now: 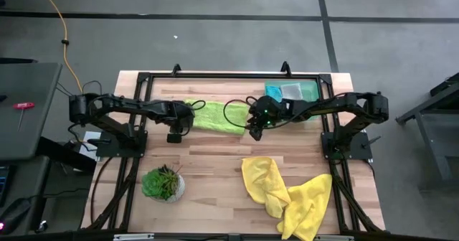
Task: Fold microfiber towels
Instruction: Fold the green towel
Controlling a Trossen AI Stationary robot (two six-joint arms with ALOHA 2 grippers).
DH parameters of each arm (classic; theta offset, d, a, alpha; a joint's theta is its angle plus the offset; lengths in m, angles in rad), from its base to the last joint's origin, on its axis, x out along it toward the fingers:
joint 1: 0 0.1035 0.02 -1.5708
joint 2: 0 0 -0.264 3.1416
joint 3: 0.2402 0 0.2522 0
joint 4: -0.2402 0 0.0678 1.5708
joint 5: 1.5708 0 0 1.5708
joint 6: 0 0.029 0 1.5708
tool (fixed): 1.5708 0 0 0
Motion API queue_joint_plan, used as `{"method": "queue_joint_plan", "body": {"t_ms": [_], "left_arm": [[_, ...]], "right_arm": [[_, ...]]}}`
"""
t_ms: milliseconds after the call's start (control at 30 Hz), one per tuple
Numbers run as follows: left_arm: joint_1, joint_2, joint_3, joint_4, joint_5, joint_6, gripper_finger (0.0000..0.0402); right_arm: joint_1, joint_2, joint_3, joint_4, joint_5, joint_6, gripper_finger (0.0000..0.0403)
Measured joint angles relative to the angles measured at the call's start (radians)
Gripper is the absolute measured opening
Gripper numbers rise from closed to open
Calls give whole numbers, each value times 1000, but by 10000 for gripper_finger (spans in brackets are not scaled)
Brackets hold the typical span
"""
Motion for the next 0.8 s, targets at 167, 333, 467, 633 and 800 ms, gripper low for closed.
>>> {"method": "queue_joint_plan", "body": {"t_ms": [167, 333, 467, 633, 800], "left_arm": [[-44, 1, -1, -5, 1, -68, 56], [-85, 2, -2, 11, 6, -105, 10], [-102, 3, -1, 35, 48, -133, 7], [-120, 3, -2, 54, 49, -187, 3], [-126, 3, -2, 58, 46, -199, 3]], "right_arm": [[28, 64, 0, 29, 2, -119, 156], [49, 123, 1, 70, 30, -212, 156], [62, 163, 21, 82, 84, -290, 156], [67, 207, 85, -1, 138, -395, 156], [63, 222, 119, -107, 176, -474, 156]]}}
